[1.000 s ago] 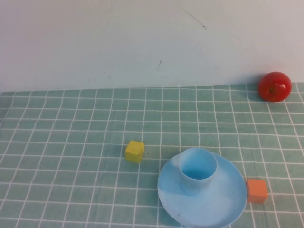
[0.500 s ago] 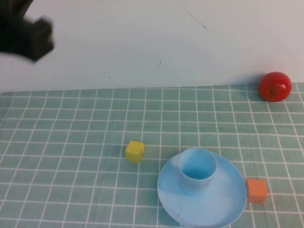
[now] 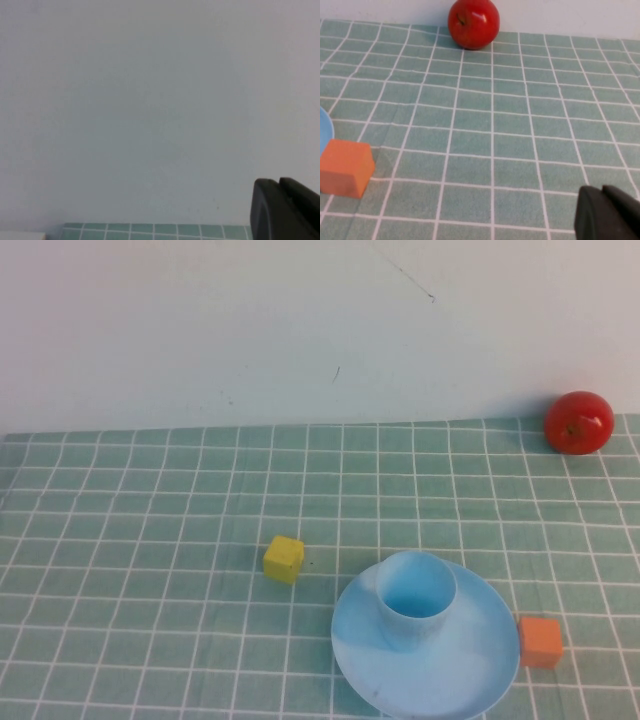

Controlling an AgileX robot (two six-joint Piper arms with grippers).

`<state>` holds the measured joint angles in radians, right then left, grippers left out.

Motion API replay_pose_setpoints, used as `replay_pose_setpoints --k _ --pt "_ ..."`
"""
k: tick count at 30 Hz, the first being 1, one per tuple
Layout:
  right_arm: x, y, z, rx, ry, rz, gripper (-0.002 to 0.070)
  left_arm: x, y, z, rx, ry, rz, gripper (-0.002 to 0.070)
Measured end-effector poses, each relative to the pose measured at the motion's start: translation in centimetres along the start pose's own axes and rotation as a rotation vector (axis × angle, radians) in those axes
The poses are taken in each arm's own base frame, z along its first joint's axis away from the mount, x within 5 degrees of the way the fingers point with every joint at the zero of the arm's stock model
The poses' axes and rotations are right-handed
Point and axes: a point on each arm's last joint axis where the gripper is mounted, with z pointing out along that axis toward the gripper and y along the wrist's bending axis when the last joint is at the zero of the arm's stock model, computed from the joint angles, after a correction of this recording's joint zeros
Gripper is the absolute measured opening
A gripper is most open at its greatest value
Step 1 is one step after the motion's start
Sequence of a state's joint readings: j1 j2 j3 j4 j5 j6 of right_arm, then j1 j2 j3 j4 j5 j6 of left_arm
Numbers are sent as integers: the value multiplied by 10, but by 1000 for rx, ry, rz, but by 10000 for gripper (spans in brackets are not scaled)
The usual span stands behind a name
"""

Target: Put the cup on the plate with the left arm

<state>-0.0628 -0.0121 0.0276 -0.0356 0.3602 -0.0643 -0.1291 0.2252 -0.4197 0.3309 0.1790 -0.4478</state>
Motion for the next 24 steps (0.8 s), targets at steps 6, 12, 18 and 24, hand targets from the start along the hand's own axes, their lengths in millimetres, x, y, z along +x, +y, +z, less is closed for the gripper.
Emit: replay_pose_setpoints --k 6,12,18,24 --pt "0 0 0 0 0 0 -2 20 8 -16 -94 -69 -104 -1" --pt "0 0 0 0 0 0 -2 59 16 -20 -143 18 -112 -1" --pt "0 0 0 0 0 0 -2 112 23 -17 -169 182 -131 -2" --pt "0 0 0 0 0 0 -2 144 28 -18 -220 323 -178 -2"
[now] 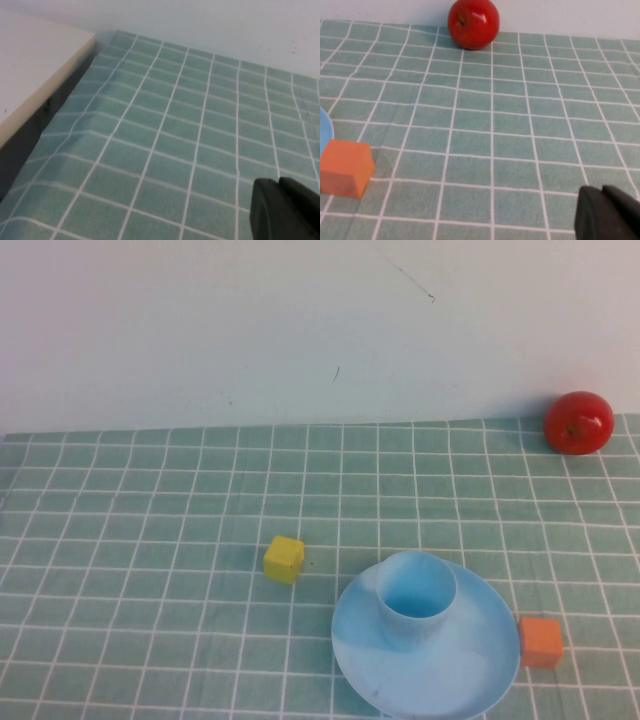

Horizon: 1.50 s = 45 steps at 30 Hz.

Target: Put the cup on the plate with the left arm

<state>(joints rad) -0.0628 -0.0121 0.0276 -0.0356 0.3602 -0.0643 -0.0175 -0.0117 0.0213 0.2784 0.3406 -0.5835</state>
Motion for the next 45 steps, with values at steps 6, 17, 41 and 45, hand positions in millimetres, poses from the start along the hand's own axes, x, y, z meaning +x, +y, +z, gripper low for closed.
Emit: replay_pose_setpoints --k 6,17,41,45 --pt "0 0 0 0 0 0 -2 3 2 0 -25 29 -12 -2" --pt "0 0 0 0 0 0 -2 3 1 0 -12 36 -10 -2" --pt "0 0 0 0 0 1 -2 5 -8 -1 84 38 277 -2" --pt "0 0 0 0 0 1 -2 5 -8 -1 84 38 277 -2"
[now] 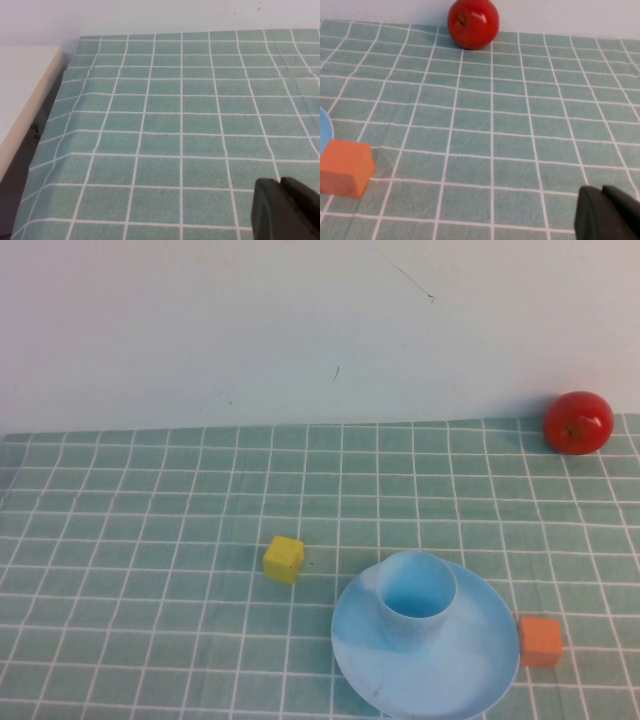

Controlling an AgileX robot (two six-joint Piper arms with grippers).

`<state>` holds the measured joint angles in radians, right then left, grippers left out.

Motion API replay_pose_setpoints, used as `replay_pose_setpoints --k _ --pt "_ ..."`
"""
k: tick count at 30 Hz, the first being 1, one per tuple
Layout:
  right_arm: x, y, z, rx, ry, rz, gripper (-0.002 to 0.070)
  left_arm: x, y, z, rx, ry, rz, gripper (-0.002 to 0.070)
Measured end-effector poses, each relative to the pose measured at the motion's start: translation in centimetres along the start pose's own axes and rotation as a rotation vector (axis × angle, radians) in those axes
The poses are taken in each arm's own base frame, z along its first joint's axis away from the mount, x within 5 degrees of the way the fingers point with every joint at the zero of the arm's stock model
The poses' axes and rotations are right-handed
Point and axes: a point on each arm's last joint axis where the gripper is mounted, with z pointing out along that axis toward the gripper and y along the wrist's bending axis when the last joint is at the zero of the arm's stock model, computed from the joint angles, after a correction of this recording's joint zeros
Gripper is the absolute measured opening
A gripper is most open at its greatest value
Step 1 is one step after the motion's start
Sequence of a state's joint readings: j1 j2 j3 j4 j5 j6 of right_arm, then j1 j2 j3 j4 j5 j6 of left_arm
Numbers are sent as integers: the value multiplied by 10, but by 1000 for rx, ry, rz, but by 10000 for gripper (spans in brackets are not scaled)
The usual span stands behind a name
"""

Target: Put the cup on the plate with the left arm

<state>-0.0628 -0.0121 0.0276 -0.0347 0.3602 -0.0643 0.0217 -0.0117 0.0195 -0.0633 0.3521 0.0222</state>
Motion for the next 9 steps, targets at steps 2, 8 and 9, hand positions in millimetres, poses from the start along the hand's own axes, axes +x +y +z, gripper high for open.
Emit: replay_pose_setpoints --k 2,8,9 --pt "0 0 0 0 0 0 -2 0 0 0 0 -2 0 -2" --pt "0 0 0 0 0 0 -2 -1 1 0 -8 -10 -8 -2" --pt "0 0 0 0 0 0 -2 -1 1 0 -9 -10 -8 -2"
